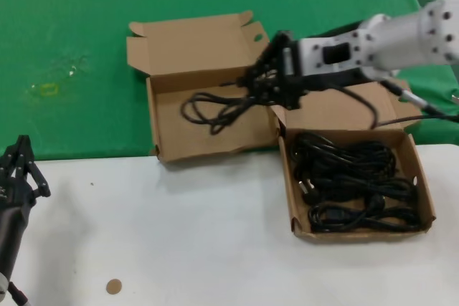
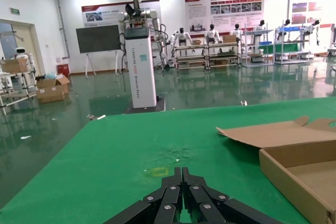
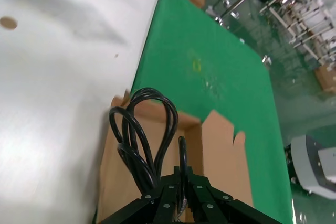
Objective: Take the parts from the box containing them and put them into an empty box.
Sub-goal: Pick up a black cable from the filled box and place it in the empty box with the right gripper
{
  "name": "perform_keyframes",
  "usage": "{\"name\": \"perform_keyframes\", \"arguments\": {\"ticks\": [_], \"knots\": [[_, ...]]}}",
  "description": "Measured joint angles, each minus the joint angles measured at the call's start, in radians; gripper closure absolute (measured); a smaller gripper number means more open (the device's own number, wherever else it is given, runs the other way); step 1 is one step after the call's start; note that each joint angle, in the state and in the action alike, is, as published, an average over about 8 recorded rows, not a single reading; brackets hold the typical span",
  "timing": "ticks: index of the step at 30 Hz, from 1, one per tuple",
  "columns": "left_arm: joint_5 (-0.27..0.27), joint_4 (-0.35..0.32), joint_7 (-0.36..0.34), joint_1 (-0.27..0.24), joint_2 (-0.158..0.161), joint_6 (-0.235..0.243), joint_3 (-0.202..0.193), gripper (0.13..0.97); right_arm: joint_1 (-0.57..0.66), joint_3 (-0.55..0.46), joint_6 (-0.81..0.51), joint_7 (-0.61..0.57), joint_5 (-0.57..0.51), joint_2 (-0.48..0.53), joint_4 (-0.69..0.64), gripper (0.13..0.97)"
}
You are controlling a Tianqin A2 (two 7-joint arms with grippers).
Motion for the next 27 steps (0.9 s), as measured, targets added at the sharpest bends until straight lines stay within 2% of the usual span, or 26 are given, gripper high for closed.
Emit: {"name": "perform_keyframes", "arguments": {"ticks": [12, 27], "knots": [[0.000, 0.000, 0.000, 0.000, 0.000, 0.000, 0.000, 0.945, -0.014, -0.043, 0.119, -0.028, -0.042, -0.148, -0.100, 0.937], [0.000, 0.000, 0.000, 0.000, 0.000, 0.000, 0.000, 0.945, 0.037, -0.069, 0.224, -0.142, -0.055, -0.267, -0.358, 0.937]]}}
